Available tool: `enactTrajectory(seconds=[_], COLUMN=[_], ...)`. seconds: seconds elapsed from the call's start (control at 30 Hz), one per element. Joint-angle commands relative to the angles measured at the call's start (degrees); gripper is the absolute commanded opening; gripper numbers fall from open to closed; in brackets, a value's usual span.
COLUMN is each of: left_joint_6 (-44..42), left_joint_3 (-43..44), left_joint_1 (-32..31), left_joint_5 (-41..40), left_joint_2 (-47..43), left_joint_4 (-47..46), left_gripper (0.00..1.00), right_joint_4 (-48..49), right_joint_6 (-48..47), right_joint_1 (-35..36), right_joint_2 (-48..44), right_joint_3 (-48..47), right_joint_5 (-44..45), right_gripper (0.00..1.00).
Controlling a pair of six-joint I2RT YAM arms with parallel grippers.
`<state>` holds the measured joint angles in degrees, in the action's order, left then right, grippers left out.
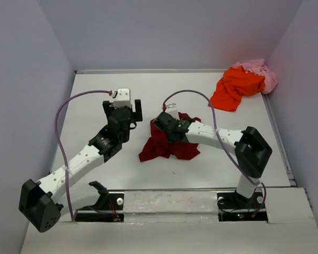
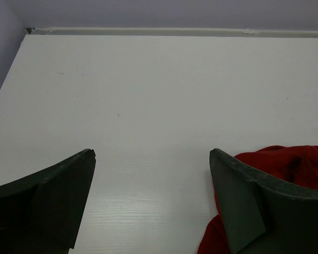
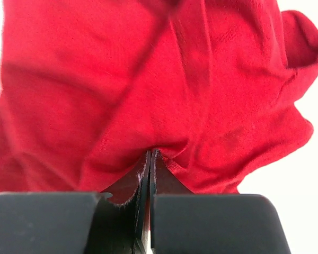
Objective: Fold and stack the t-shirts
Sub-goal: Flatten out the tshirt
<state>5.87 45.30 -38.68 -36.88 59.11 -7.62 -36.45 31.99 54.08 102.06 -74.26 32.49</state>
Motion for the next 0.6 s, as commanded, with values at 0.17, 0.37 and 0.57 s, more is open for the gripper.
enactTrajectory(seconds=[0.17, 0.37, 0.57], left_joint_6=[0.3, 0.2, 0.1], left_joint_3=[0.9, 0.9, 0.8], left_joint_1=[-0.3, -0.3, -0.3], left_joint_5=[-1.4, -1.6, -1.3], left_joint_2=[-2.0, -2.1, -2.0], left_joint_4=[-2.4, -2.4, -2.4], left_gripper=[0.99, 0.99, 0.99], right_joint_4=[1.8, 2.8, 2.2], right_joint_6=[-4.0, -3.3, -3.1], right_joint_1=[2.3, 2.9, 2.9], right_joint_2=[3.1, 6.9, 7.0], right_joint_3=[-9.7, -10.0, -10.1], right_joint_5=[-1.8, -5.3, -3.9], right_gripper=[0.0, 0.0, 0.39])
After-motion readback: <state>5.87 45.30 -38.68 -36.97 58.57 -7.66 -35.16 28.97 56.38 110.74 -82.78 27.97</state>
